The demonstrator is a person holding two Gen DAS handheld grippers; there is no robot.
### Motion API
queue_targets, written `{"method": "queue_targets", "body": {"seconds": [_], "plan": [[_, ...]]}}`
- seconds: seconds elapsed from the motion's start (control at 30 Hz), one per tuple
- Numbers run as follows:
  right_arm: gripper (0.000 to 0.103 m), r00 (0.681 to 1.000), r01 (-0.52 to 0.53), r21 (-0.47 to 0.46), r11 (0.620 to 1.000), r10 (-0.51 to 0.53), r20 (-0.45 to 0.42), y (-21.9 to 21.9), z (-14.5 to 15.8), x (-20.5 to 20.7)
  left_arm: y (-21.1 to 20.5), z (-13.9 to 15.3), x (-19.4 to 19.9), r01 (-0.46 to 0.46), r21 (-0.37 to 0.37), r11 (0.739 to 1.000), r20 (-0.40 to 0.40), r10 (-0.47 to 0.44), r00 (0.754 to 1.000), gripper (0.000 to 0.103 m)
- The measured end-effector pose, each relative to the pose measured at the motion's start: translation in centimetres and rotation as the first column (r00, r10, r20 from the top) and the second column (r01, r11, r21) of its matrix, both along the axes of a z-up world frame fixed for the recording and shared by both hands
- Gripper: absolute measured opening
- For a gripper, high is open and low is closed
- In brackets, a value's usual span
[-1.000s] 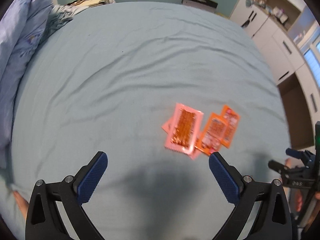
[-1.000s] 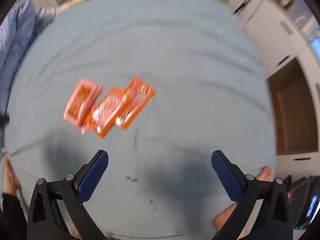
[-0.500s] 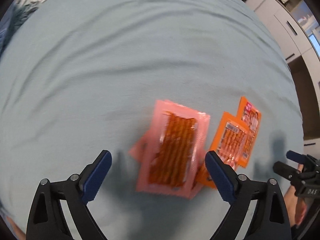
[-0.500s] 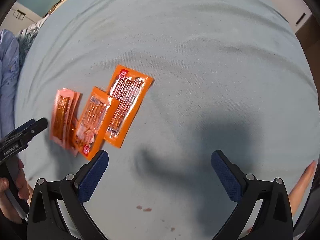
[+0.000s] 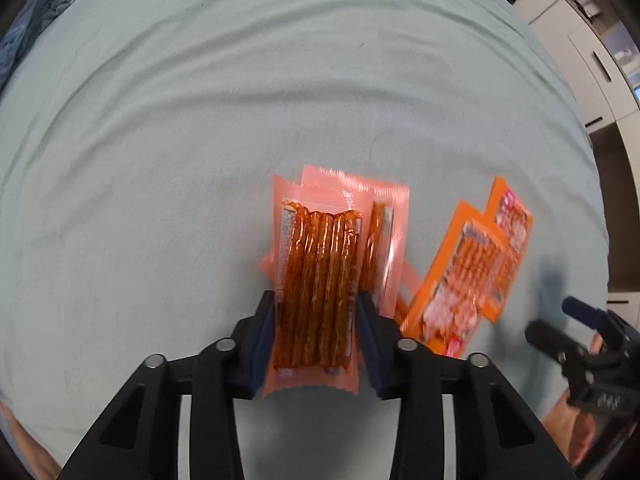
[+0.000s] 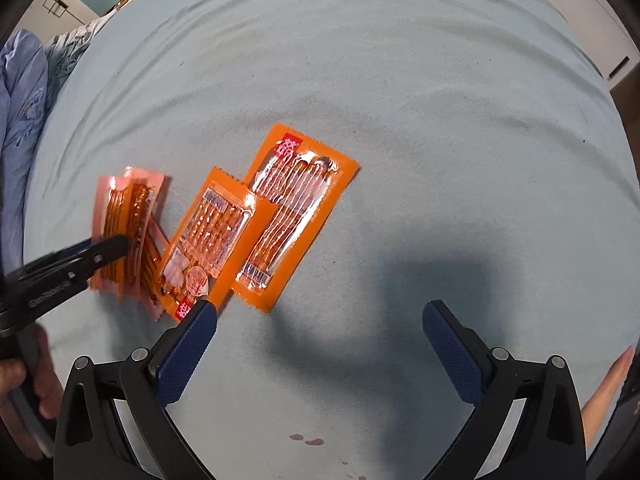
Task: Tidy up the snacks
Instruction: 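Grasp a pink packet with the left gripper while the right gripper grasps an orange packet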
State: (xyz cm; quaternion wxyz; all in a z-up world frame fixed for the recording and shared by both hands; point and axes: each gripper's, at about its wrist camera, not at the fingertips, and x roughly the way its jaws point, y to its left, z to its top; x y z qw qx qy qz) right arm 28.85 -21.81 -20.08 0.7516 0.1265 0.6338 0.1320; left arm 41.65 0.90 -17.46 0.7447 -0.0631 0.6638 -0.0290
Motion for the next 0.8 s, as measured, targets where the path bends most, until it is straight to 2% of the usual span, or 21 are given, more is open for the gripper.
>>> {"method": "queue_targets", "body": {"seconds": [0.07,0.1,0.23,0.43,0.6,0.63,0.67,0.7,0.77,0.8], "plan": [[0.103,1.0,0.005,0.009,1.0,-0.005,-0.007,0.1,-0.2,0.0,0.4,0.3,-1.1,0.001,-0.01,1.0,-0.004,-0.001,1.0,0.028],[0.103,1.0,0.006,0.02,1.0,-0.006,-0.006,0.2,-0.1,0.0,0.8,0.6,-1.6,-0.006,-0.027,1.0,-0.004,0.006,1.0,0.01],[0.103,1.0,-0.001,0.073,0.997,0.001,0.0,1.2,0.1,0.4,2.5,1.7,-3.3,-0.037,-0.129,0.991,-0.003,0.037,0.999,0.005],[0.103,0.997,0.02,0.182,0.983,-0.006,-0.073,4.0,-1.2,1.5,3.3,2.5,-5.3,0.002,-0.134,0.991,0.003,-0.002,1.0,0.005],[0.1,0.999,0.016,0.133,0.991,-0.012,-0.03,7.2,-1.7,3.1,4.1,3.8,-7.5,0.015,-0.145,0.989,-0.001,-0.015,1.0,0.005],[0.095,1.0,0.001,0.106,0.994,0.0,-0.006,8.0,-1.7,3.4,4.5,4.2,-8.3,0.019,-0.145,0.989,-0.007,-0.02,1.0,0.005],[0.086,1.0,-0.01,0.069,0.998,0.009,0.005,8.5,-1.7,3.5,5.2,4.9,-9.1,0.024,-0.145,0.989,-0.008,-0.026,1.0,0.005],[0.079,1.0,-0.023,0.006,1.0,0.023,0.014,9.1,-1.7,3.6,5.3,5.4,-9.8,0.033,-0.142,0.989,-0.006,-0.034,0.999,0.005],[0.054,0.998,-0.044,-0.085,0.995,0.047,0.033,9.7,-1.5,3.7,5.4,6.8,-11.4,0.049,-0.124,0.991,0.005,-0.049,0.999,0.005],[0.047,0.998,-0.044,-0.083,0.996,0.047,0.044,9.4,-1.2,3.7,5.4,7.5,-12.4,0.058,-0.111,0.992,0.006,-0.058,0.998,0.005]]}}
